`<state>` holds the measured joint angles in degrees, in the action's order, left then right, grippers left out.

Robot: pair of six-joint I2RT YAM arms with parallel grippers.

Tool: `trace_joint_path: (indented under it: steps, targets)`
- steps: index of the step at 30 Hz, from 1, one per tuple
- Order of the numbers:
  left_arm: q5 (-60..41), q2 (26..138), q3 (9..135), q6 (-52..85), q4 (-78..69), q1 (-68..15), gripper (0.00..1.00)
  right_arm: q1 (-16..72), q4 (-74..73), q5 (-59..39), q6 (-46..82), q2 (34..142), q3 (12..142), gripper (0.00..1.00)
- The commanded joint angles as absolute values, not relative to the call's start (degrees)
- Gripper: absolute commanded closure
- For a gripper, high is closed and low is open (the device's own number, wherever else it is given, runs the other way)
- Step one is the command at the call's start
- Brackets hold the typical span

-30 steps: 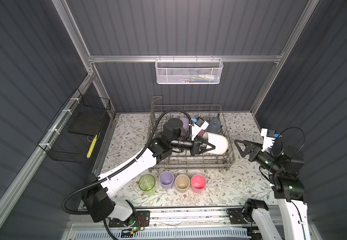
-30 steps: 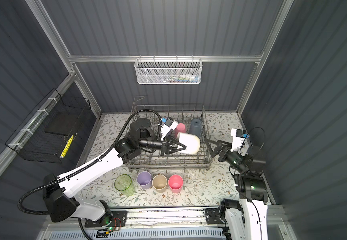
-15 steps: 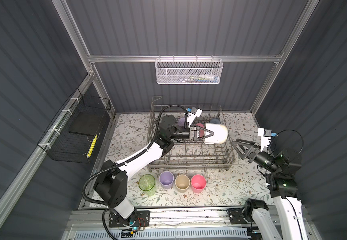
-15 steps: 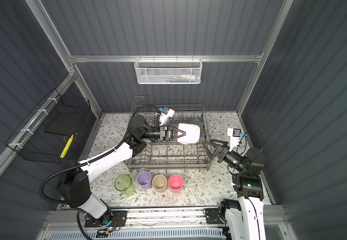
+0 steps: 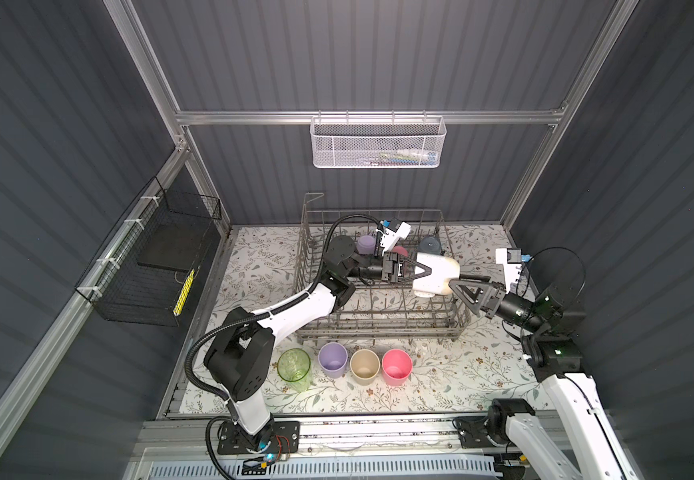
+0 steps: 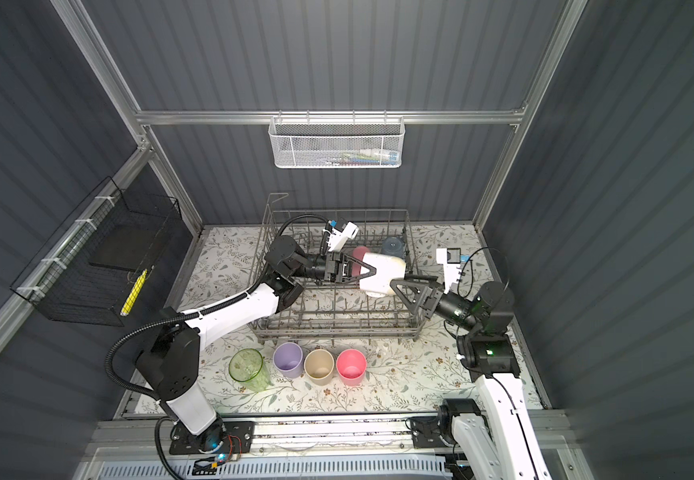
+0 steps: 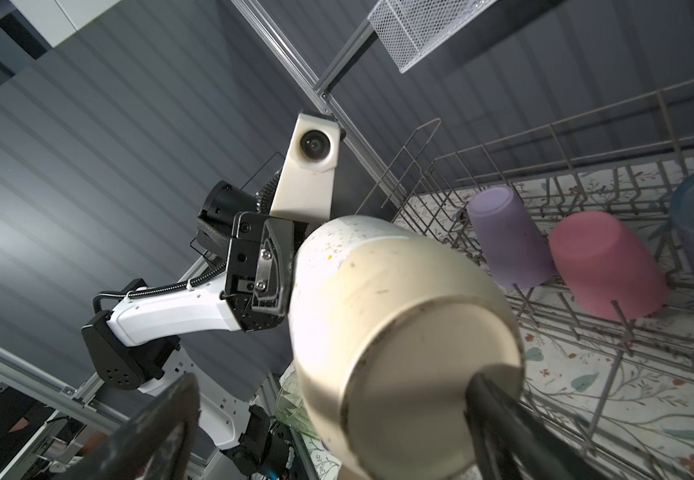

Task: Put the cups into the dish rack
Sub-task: 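Close the right gripper on the white cup's base held by the left gripper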

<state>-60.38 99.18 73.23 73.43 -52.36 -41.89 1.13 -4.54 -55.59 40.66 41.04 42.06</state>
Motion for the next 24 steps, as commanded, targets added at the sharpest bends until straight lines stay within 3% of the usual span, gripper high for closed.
trace_joint_path:
  steps: [1, 15, 24]
  targets:
    - [-60.7, 97.8, 76.7, 74.9, -61.3, -41.9, 1.0, 3.2, 0.8, -52.3, 34.2, 41.0, 45.1, 0.01]
    - [-60.7, 95.3, 75.3, 71.6, -57.5, -41.7, 1.0, 3.1, 7.6, -44.5, 29.9, 39.1, 47.5, 0.01]
    - [-61.3, 95.0, 74.4, 74.5, -61.3, -41.7, 1.0, 3.1, 2.4, -47.8, 31.5, 43.4, 46.5, 0.01]
